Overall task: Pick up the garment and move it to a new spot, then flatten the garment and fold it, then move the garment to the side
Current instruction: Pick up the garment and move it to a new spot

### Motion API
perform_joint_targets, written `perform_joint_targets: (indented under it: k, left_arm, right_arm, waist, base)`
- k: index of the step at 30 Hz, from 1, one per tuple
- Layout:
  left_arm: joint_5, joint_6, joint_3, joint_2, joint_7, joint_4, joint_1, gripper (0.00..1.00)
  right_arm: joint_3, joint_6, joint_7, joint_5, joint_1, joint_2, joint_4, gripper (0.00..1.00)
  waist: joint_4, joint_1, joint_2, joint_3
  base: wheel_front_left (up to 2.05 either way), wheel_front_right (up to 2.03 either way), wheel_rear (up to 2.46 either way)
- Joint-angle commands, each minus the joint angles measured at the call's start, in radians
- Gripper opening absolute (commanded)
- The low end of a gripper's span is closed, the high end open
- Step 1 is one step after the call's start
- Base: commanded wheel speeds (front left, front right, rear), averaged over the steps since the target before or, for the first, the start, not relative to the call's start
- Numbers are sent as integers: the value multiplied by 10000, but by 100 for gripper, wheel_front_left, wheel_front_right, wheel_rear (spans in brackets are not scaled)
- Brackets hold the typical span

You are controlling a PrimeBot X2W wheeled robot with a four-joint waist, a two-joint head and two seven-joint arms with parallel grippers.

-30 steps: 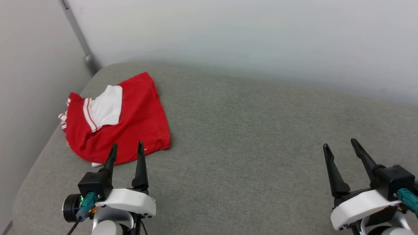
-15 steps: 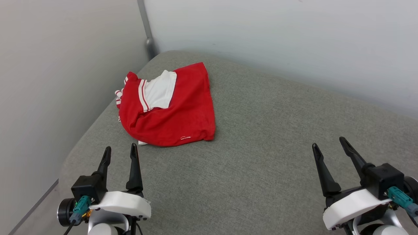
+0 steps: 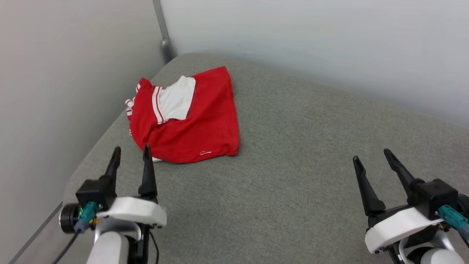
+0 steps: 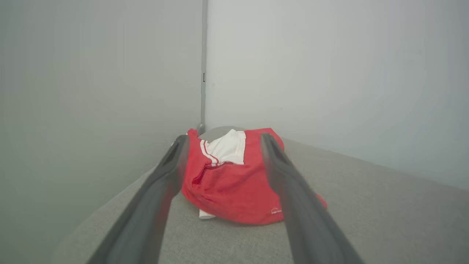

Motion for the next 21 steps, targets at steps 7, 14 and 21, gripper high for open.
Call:
perform_joint_targets:
  k: [7, 14, 21]
  left_arm:
    - [-333, -541, 248, 817, 581, 201, -2761, 100]
    - [-934, -859, 524, 2233, 3675, 579, -5284, 100]
    - [-1877, -1020, 655, 3504, 7780, 1265, -6457, 100]
  right_arm:
    - [10, -3, 277, 33, -485, -269, -394, 100]
    - [264, -3, 369, 335, -1359, -782, -712, 100]
    - [287, -3, 187, 604, -1980, -1130, -688, 100]
  waist:
    - [-955, 0, 0, 1115]
    - [-2206, 0, 0, 2677]
    - [-3020, 0, 0, 3956]
  base:
    - [0, 0, 0]
    - [0, 0, 0]
    - [0, 0, 0]
